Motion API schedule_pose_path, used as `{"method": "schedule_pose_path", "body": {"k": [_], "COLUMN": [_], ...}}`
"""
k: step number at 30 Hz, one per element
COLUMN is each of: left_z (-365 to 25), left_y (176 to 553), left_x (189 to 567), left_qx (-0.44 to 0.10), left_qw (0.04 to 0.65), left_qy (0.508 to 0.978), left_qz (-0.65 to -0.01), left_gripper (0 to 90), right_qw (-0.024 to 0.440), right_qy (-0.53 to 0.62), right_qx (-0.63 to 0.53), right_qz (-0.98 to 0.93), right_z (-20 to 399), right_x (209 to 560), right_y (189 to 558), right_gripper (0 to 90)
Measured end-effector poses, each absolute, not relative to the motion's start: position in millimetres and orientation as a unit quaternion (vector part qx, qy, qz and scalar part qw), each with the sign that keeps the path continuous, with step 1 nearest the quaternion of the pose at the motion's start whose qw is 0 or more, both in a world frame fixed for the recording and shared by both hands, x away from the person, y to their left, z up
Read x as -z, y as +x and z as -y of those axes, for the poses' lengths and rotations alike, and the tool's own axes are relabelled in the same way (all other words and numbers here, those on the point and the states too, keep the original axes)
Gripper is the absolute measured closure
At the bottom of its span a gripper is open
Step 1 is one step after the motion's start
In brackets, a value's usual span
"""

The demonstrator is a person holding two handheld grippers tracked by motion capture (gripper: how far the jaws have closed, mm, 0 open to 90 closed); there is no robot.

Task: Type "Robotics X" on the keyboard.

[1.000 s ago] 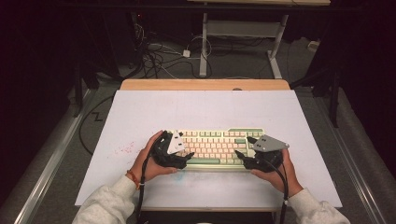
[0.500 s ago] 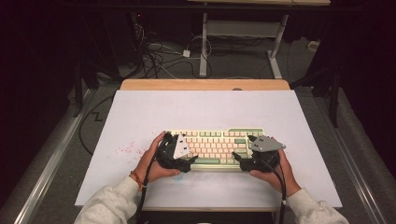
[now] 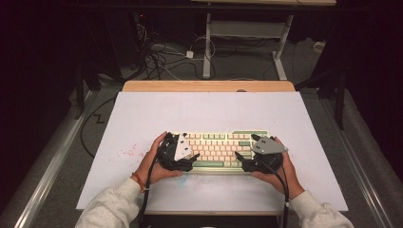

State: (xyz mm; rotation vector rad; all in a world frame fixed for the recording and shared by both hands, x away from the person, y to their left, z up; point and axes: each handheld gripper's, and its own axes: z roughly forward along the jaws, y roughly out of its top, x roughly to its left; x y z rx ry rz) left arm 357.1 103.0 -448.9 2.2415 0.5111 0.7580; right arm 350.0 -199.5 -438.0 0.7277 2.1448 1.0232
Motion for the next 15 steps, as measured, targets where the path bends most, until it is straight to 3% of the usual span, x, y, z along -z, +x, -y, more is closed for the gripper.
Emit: {"method": "schedule_pose_path", "body": {"k": [15], "left_z": [-106.8], "left_y": [351.6], "left_x": [440.3], "left_qx": [-0.296], "left_qw": [0.369], "left_qy": [0.860], "left_qz": [-0.193], "left_gripper": [18.1], "right_qw": [0.339], "right_qy": [0.273], "right_qx": [-0.390], "right_qz": [-0.811], "right_z": [198.7], "right_x": [432.8], "right_y": [344.6], "right_gripper": [19.4]}}
